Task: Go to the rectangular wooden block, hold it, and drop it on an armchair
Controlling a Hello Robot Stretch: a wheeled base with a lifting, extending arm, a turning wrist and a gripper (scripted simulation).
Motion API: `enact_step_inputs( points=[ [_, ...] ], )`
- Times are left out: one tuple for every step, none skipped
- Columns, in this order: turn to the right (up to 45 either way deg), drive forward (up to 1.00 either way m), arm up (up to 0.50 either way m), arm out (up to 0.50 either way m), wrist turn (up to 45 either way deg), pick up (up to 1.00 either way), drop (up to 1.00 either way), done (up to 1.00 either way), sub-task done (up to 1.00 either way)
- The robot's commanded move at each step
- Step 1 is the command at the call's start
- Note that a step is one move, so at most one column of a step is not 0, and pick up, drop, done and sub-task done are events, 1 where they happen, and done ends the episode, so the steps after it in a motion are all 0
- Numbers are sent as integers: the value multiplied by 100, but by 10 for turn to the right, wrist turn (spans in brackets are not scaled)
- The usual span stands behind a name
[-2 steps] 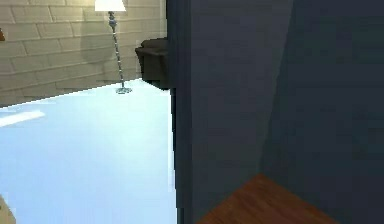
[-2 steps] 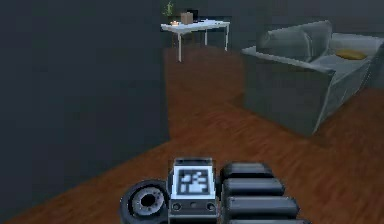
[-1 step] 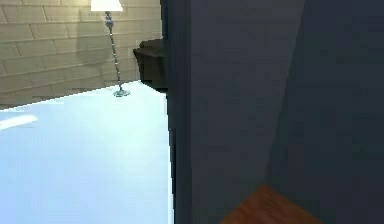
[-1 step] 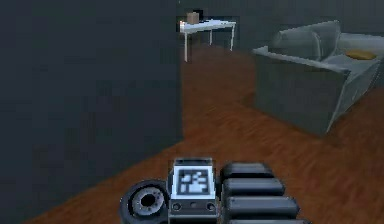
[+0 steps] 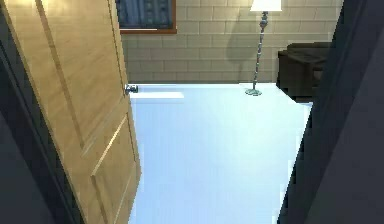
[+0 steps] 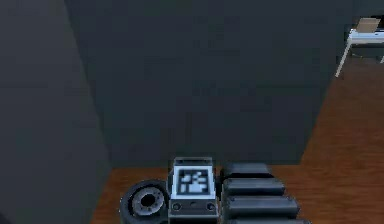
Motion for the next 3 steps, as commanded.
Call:
enact_step_inputs(
  points=[
    [0, 75, 0, 0, 0, 0, 0, 0, 0],
    [330, 0, 0, 0, 0, 0, 0, 0, 0],
    [0, 40, 0, 0, 0, 0, 0, 0, 0]
  ],
)
